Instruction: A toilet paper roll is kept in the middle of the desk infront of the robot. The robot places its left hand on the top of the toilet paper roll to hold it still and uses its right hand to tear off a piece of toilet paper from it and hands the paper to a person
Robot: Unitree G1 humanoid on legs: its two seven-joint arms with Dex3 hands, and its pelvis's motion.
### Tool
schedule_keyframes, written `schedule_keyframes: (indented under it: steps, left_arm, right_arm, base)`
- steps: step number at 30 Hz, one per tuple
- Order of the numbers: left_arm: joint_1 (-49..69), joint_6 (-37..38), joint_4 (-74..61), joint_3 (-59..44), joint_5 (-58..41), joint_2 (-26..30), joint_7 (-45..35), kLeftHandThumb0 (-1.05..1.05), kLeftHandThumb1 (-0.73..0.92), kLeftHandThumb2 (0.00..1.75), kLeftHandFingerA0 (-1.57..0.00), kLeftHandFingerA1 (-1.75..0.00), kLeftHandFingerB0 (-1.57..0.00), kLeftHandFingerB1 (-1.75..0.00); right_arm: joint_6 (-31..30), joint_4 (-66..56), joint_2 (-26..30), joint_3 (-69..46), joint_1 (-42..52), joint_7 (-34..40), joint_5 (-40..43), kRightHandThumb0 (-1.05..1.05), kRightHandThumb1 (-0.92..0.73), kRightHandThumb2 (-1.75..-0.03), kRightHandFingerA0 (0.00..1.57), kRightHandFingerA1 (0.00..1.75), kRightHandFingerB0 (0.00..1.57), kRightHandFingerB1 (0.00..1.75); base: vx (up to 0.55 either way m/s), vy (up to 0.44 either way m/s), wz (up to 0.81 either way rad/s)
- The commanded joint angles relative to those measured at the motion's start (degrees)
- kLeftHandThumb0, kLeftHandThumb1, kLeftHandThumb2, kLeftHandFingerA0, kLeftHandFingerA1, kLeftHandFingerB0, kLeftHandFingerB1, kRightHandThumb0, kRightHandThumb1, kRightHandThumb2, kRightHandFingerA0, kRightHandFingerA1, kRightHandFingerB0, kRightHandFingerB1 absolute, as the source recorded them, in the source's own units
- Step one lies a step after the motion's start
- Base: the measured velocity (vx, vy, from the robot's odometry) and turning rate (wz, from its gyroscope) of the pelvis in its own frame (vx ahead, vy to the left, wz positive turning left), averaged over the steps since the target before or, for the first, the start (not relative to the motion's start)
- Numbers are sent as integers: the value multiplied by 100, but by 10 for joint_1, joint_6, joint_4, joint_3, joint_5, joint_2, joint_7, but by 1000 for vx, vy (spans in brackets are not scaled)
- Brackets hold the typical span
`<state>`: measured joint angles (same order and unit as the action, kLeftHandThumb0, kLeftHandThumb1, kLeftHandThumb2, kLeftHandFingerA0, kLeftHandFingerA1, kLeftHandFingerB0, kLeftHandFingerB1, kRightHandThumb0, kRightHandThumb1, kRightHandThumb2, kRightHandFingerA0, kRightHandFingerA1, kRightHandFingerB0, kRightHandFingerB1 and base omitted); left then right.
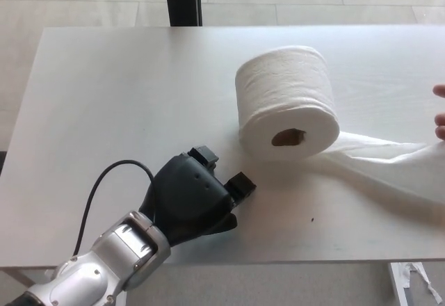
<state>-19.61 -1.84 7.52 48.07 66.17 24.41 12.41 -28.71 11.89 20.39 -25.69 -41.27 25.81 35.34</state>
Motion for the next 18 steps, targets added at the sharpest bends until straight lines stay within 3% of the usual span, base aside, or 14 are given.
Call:
schedule_keyframes:
  steps: [1,2,4,5,6,8,9,10,11,13,14,15,16,18]
  left_arm:
    - [74,10,-34,-14,-19,47,-82,-55,85,65,-57,-55,-48,-45]
    - [76,10,-36,-15,-18,48,-82,-55,85,65,-57,-55,-48,-45]
    - [80,13,-32,-17,-16,53,-73,-56,84,65,-60,-56,-50,-45]
    - [84,17,-26,-19,-19,53,-61,-55,65,107,-60,-69,-43,-58]
    - [84,18,-22,-20,-18,53,-56,-57,85,65,-63,-57,-52,-46]
    - [82,15,-20,-15,-3,51,-54,-58,85,65,-63,-57,-52,-45]
    - [81,12,-22,-13,4,50,-60,-58,85,65,-63,-56,-53,-45]
    - [80,15,-19,-13,4,50,-55,-58,84,65,-65,-57,-54,-46]
    - [81,16,-25,-16,-1,50,-63,-58,84,65,-64,-57,-52,-45]
    - [84,16,-28,-18,-2,52,-64,-58,84,65,-64,-57,-52,-45]
    - [88,15,-29,-19,-2,52,-60,-58,84,65,-64,-56,-53,-45]
    - [89,15,-29,-18,-1,52,-59,-58,84,65,-64,-56,-53,-45]
    - [91,13,-31,-17,2,51,-61,-58,85,65,-64,-56,-52,-45]
    - [92,12,-30,-17,6,50,-57,-57,85,65,-66,-56,-53,-45]
  right_arm:
    - [33,88,55,274,158,-269,-169,-29,-74,-84,92,175,75,160]
    - [37,90,55,278,159,-269,-169,-29,-74,-84,92,175,75,160]
    - [54,110,64,305,161,-272,-191,-22,-52,-120,97,175,81,161]
    - [62,121,68,320,161,-265,-207,-22,-46,-128,96,175,78,163]
    - [71,129,73,333,161,-261,-220,-21,-45,-129,95,175,76,164]
    - [104,155,84,353,160,-257,-247,-22,-43,-136,96,175,75,167]
    - [160,175,107,394,162,-260,-296,-31,-37,-145,91,175,73,168]
    - [186,181,119,411,161,-259,-318,-26,-39,-138,87,175,75,159]
    - [213,189,142,444,156,-255,-357,-31,-45,-119,79,168,74,148]
    - [219,195,144,454,152,-253,-358,-31,-45,-119,79,168,74,148]
    - [240,194,159,474,150,-255,-378,-28,-43,-127,85,168,81,143]
    - [241,190,165,480,151,-257,-382,-26,-47,-124,84,165,81,137]
    - [237,186,174,493,151,-252,-391,-25,-54,-111,83,152,84,113]
    - [242,193,182,511,145,-237,-408,-23,-55,-109,85,149,83,110]
  base:
    - [0,0,0]
    - [0,0,0]
    - [0,0,0]
    - [0,0,0]
    - [0,0,0]
    - [0,0,0]
    - [0,0,0]
    - [0,0,0]
    - [0,0,0]
    - [0,0,0]
    - [0,0,0]
    - [0,0,0]
    - [0,0,0]
    - [0,0,0]
